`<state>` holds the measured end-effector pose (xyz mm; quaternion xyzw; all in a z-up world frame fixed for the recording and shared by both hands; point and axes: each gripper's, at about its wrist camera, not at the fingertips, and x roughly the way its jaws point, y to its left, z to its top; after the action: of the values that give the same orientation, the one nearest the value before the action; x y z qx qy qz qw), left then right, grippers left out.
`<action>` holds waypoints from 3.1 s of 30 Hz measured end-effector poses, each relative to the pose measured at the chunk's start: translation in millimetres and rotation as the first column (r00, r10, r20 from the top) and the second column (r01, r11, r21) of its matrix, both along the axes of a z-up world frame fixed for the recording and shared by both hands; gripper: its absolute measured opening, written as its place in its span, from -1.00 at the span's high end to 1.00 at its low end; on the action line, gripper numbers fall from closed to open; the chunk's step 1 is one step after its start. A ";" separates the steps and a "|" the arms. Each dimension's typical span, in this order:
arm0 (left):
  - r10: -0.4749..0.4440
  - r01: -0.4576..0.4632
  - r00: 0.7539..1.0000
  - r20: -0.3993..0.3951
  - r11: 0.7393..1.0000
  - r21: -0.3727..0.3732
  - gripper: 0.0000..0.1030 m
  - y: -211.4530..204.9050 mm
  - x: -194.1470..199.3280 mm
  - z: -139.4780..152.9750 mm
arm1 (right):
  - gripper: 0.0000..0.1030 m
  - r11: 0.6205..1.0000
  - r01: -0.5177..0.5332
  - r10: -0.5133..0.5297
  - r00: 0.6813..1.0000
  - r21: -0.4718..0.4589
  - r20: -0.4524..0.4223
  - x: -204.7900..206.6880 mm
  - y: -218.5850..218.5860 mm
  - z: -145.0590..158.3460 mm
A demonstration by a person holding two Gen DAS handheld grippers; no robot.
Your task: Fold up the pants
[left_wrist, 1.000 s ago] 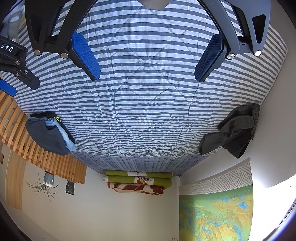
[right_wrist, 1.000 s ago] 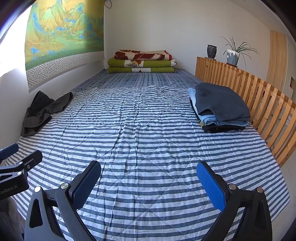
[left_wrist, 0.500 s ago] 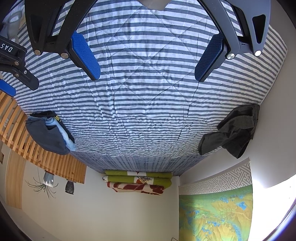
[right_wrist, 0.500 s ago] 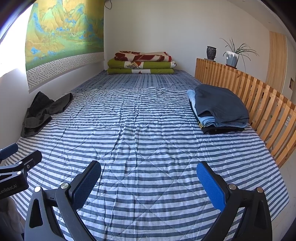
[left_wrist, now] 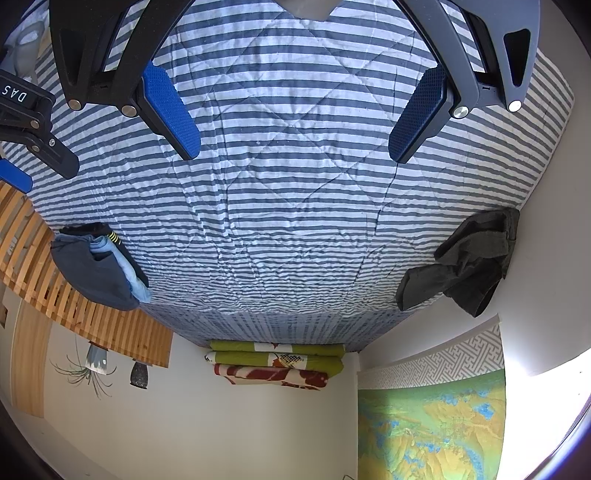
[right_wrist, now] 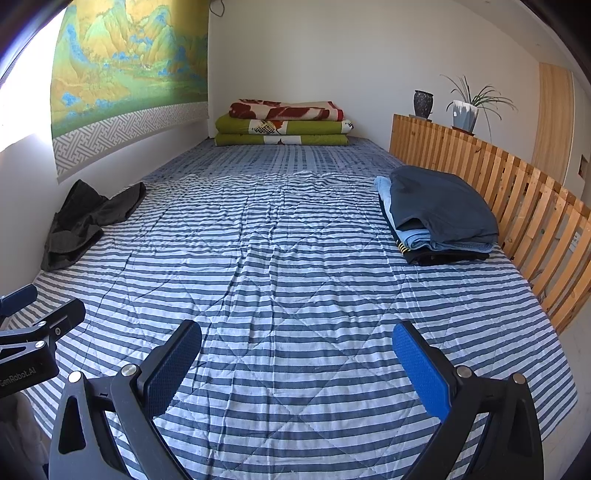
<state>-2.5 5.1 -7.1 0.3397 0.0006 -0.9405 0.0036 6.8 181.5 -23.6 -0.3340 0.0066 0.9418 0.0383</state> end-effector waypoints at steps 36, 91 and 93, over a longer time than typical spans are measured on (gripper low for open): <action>0.315 -0.318 0.944 0.097 0.948 0.018 -1.00 -171.5 -23.0 -51.3 | -0.96 0.966 -0.256 0.254 0.964 0.015 0.083 -51.4 -104.6 -29.5; 0.673 -0.702 0.711 0.203 0.698 0.144 -0.98 -469.0 -36.3 -107.0 | -0.60 0.785 -0.596 0.619 0.746 -0.169 0.245 -312.1 -585.3 -95.0; 0.668 -0.694 0.718 0.194 0.710 0.121 -0.98 -463.5 -38.8 -106.0 | -0.60 0.790 -0.586 0.612 0.752 -0.179 0.245 -317.8 -592.8 -97.0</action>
<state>-41.3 -458.4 -113.0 0.3773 0.2131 -0.8428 0.3192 -311.0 -411.3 -120.7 -0.4540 -0.0638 0.8434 -0.2802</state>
